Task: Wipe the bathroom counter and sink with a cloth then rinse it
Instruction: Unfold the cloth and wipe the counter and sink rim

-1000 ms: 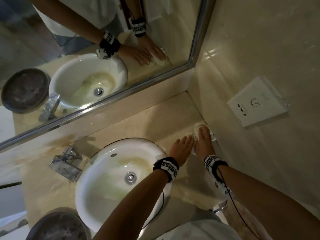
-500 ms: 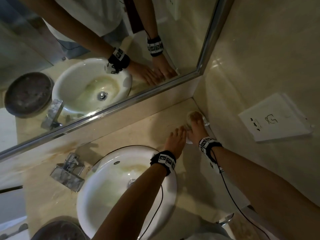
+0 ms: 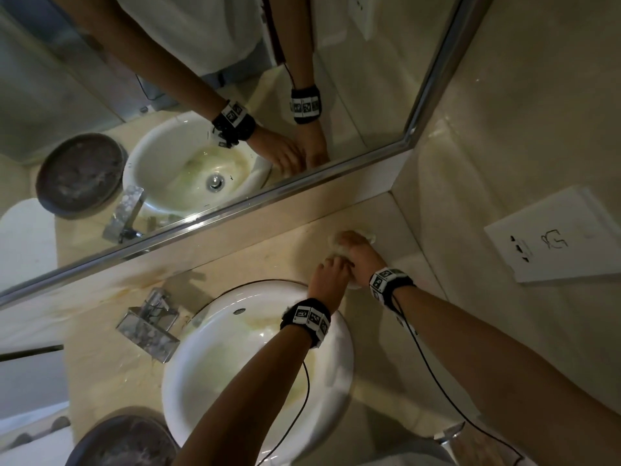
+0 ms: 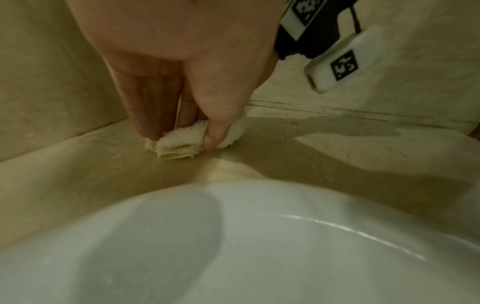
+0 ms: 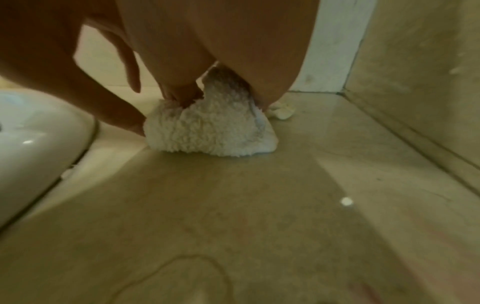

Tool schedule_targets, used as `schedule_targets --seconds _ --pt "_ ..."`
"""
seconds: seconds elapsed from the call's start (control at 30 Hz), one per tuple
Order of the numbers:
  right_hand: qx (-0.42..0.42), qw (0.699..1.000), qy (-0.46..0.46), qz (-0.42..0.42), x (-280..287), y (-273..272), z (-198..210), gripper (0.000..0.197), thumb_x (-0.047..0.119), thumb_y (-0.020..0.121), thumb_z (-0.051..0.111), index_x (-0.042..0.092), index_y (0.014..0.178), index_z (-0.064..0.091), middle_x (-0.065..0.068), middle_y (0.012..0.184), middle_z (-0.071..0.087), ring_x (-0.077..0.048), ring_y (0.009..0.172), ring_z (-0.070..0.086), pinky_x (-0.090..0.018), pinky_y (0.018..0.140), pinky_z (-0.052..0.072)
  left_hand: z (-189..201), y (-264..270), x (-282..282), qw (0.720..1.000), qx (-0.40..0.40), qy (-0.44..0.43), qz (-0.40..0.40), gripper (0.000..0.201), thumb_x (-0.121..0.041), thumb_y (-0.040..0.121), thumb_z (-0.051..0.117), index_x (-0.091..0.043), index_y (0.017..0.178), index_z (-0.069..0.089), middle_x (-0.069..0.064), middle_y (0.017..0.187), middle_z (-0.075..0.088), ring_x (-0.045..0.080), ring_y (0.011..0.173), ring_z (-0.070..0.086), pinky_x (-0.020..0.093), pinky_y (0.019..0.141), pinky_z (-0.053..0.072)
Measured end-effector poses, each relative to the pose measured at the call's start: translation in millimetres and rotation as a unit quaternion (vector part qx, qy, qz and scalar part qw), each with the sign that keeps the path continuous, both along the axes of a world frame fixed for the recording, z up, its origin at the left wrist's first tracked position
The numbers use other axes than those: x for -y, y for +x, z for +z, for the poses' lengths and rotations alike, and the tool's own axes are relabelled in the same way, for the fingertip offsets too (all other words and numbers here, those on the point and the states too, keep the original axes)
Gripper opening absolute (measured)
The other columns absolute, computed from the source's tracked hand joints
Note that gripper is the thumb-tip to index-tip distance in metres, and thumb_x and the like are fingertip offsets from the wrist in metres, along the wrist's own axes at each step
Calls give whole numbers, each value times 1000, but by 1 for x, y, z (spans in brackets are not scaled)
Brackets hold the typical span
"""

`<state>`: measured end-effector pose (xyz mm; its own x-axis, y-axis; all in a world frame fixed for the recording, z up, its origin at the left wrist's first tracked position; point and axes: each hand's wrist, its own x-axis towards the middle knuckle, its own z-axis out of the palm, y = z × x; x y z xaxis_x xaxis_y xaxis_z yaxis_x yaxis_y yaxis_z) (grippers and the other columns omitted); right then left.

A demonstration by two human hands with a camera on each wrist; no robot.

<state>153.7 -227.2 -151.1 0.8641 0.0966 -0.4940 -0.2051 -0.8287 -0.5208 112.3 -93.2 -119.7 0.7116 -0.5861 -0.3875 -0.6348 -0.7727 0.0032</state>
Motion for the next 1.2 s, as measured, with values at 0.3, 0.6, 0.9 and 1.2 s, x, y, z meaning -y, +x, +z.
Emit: schedule_targets --seconds 0.3,0.6,0.9,1.2 --pt "111 990 86 21 -29 -56 7 39 5 87 64 14 125 62 -4 135 59 -23 124 56 -32 107 44 21 -24 -26 1000 -9 11 13 34 -6 90 55 -12 123 63 11 128 56 29 101 61 35 80 47" --pt "187 970 67 -142 -2 -95 24 51 -5 91 57 14 139 57 -3 153 45 -21 139 42 -30 111 39 39 -38 -18 1000 4 19 -19 30 -12 65 77 -14 92 64 4 86 60 22 69 57 32 61 44" --pt "139 943 -79 -291 46 -111 -11 68 22 95 63 12 154 31 -17 165 11 -35 152 12 -51 119 28 33 -58 27 1000 -22 -3 -17 36 -10 87 63 -7 122 54 13 117 58 31 107 55 39 89 46" --pt "42 981 -65 -179 53 -72 -7 85 18 94 62 9 160 10 -19 166 -3 -37 153 -1 -50 121 25 9 -70 33 999 7 19 -30 54 -21 97 53 -4 145 37 18 144 42 35 127 43 40 90 46"
